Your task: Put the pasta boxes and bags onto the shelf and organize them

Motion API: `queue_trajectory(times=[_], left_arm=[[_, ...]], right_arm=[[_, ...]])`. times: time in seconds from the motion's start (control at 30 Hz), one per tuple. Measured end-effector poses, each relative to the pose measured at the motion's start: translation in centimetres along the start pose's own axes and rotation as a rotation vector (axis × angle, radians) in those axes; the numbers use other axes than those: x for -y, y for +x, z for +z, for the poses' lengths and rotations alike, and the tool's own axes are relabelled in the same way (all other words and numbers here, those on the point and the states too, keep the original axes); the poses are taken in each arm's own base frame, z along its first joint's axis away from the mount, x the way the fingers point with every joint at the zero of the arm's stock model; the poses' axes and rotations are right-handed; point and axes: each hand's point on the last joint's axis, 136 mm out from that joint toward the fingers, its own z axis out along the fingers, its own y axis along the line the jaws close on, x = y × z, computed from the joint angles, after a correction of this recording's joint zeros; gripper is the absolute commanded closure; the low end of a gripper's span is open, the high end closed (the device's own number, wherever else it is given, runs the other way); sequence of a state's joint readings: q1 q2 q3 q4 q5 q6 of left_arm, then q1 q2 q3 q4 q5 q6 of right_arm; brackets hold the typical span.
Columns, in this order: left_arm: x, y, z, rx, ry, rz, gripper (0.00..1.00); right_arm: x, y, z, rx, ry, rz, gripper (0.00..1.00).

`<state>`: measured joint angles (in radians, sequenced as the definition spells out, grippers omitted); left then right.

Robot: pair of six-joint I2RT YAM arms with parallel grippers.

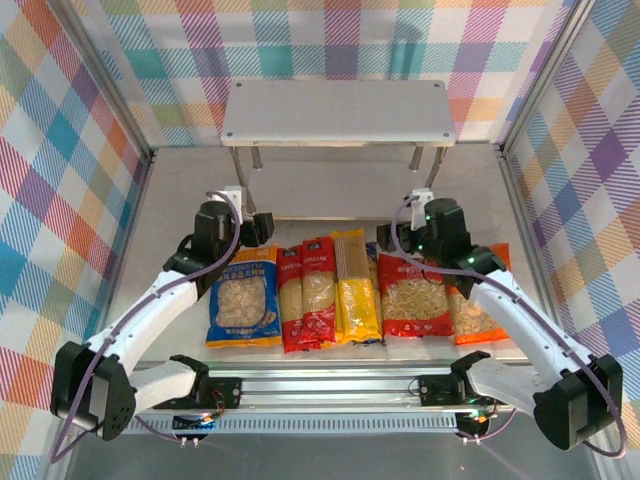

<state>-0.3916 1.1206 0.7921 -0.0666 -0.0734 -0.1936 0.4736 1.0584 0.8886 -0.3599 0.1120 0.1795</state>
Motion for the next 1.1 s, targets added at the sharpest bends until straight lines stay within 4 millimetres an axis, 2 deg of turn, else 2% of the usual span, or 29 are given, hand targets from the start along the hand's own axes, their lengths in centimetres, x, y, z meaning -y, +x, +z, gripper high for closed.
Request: queue_trajectory(times=[0.2,0.43,0.63,0.87,1.1], left_arm=[[0.9,2.9,-1.7,-0.072,-0.004,-0.051,0.24],[0.4,7.9,-0.8,-0.233,-0.053,-0.078,0.24],[0.1,10.0,-0.4,-0.298,-0.071,-0.104,0.23],[0.0,11.3,0.1,-0.346,-0.077,-0.114,0.23],[0.1,11.7,0.6,-0.36,-0.076,-0.119,0.23]], right_arm=[[-2.8,4.7,-1.0,-0.212,0.016,0.036,0.09],[-5.3,11.4,1.5,-0.468,0.07,0.037,0.07],[-6.9,15.3,3.0,-0.595,0.102,0.028,0.03],[-9.5,17.4,4.0,-0.677,0.092,-0.01,0.0],[-9.2,18.5,4.0,-0.714,0.132,0.02,0.0]])
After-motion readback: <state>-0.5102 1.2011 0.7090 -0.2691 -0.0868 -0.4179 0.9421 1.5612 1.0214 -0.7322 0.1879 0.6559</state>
